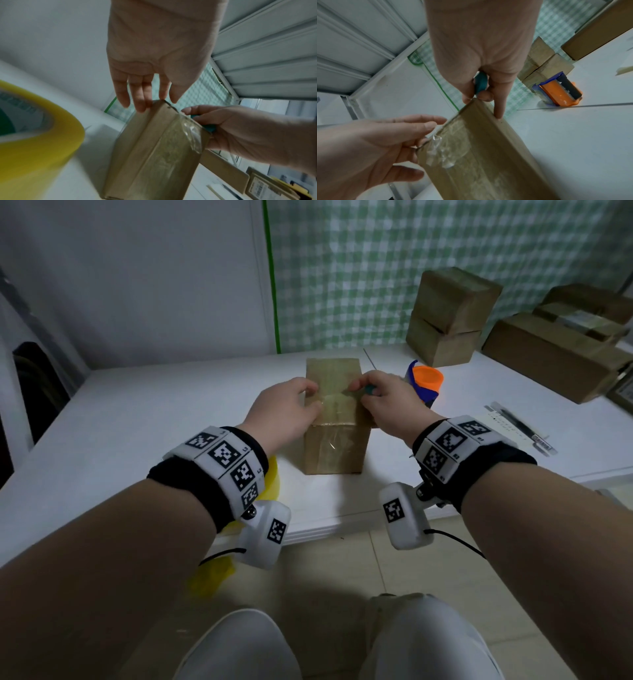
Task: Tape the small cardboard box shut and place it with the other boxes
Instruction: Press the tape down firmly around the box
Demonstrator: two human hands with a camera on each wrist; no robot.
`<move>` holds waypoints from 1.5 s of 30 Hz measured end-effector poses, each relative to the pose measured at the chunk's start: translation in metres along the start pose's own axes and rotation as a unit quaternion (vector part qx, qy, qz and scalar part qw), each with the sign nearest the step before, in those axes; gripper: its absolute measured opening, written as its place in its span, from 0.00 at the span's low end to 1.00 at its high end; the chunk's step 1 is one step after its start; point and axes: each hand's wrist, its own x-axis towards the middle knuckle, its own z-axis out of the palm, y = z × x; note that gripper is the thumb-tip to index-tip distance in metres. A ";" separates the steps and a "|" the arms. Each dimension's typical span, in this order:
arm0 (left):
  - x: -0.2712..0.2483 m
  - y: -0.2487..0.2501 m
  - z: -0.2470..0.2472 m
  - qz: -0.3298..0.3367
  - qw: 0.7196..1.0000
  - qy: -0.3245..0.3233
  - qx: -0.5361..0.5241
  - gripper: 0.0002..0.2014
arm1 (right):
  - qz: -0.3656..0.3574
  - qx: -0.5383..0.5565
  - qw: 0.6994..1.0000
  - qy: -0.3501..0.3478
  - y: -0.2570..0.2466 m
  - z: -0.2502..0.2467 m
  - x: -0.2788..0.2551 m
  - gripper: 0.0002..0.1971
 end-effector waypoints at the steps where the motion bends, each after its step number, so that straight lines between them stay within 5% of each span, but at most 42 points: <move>1: -0.001 0.000 0.000 0.026 0.999 0.018 0.016 0.19 | 0.010 0.013 1.000 0.008 0.000 0.000 0.000 0.17; 5: -0.001 0.001 0.002 0.113 0.993 0.000 0.040 0.17 | 0.076 0.052 0.995 0.045 0.012 0.002 0.000 0.19; 9: 0.000 -0.004 0.007 0.120 0.984 -0.089 0.101 0.22 | 0.156 0.017 0.987 -0.022 0.028 0.008 -0.001 0.22; 14: 0.001 -0.008 0.002 0.112 0.983 -0.119 0.086 0.25 | 0.177 0.000 0.980 -0.091 0.034 0.014 -0.004 0.20; 21: 0.003 -0.001 0.003 0.091 0.988 -0.078 0.096 0.29 | 0.041 0.019 0.998 0.037 0.016 0.005 -0.002 0.19; 26: 0.004 0.001 0.001 0.097 0.982 -0.086 0.135 0.28 | -0.019 -0.033 0.999 0.036 0.009 0.003 -0.008 0.18; 28: 0.000 0.000 0.000 0.096 0.985 -0.025 0.140 0.25 | 0.001 -0.020 1.000 0.012 0.010 0.003 -0.011 0.18; 31: -0.014 -0.001 -0.001 0.031 0.995 0.089 0.041 0.15 | 0.044 0.024 0.999 -0.010 0.013 0.003 -0.017 0.22; 36: -0.030 0.001 0.009 -0.069 0.984 -0.054 -0.155 0.22 | 0.104 0.100 0.985 -0.091 0.019 -0.003 -0.027 0.41; 40: -0.031 0.003 0.011 -0.109 0.960 -0.055 -0.251 0.25 | 0.119 0.150 0.973 -0.131 0.020 0.001 -0.033 0.42; 45: -0.031 0.003 0.015 -0.109 0.962 -0.032 -0.246 0.26 | 0.134 0.225 0.961 -0.089 0.016 0.006 -0.033 0.40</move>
